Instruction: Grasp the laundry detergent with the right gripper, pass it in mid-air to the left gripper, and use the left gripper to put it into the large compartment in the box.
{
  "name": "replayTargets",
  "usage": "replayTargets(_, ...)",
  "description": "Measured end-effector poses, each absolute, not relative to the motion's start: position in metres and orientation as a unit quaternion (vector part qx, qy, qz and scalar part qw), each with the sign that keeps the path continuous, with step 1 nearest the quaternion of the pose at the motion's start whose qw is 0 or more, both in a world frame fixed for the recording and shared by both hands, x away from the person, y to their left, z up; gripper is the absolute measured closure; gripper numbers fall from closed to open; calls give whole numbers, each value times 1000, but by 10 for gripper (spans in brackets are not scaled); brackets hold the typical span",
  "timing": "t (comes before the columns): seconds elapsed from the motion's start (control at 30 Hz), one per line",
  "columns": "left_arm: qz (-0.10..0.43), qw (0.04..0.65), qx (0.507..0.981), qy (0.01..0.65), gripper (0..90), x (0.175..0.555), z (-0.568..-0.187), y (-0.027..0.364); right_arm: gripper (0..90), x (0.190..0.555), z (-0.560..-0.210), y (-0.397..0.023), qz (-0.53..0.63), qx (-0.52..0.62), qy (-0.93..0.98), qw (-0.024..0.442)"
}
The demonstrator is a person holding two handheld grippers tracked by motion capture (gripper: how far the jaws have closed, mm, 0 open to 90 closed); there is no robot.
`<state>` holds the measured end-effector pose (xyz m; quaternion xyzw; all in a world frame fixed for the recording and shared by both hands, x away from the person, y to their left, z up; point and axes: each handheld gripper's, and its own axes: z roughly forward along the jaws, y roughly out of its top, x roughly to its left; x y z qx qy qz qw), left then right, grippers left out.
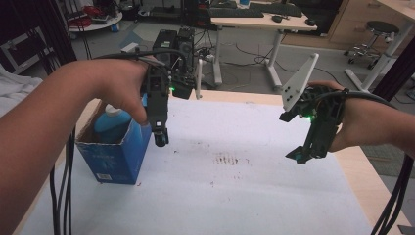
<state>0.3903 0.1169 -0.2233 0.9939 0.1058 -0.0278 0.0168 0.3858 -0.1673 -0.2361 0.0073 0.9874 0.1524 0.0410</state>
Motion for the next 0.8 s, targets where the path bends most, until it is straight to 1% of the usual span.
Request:
replayTargets(0.13, -29, 24, 995, 93, 16, 388, -229, 111, 9, 385, -236, -166, 130, 4, 991, 37)
replayTargets(0.27, -32, 20, 996, 86, 16, 386, -233, 106, 8, 386, -238, -165, 128, -3, 991, 43)
replayTargets(0.8, -35, 17, 996, 83, 16, 392, -234, 94, 8, 389, -239, -167, 126, -2, 991, 44)
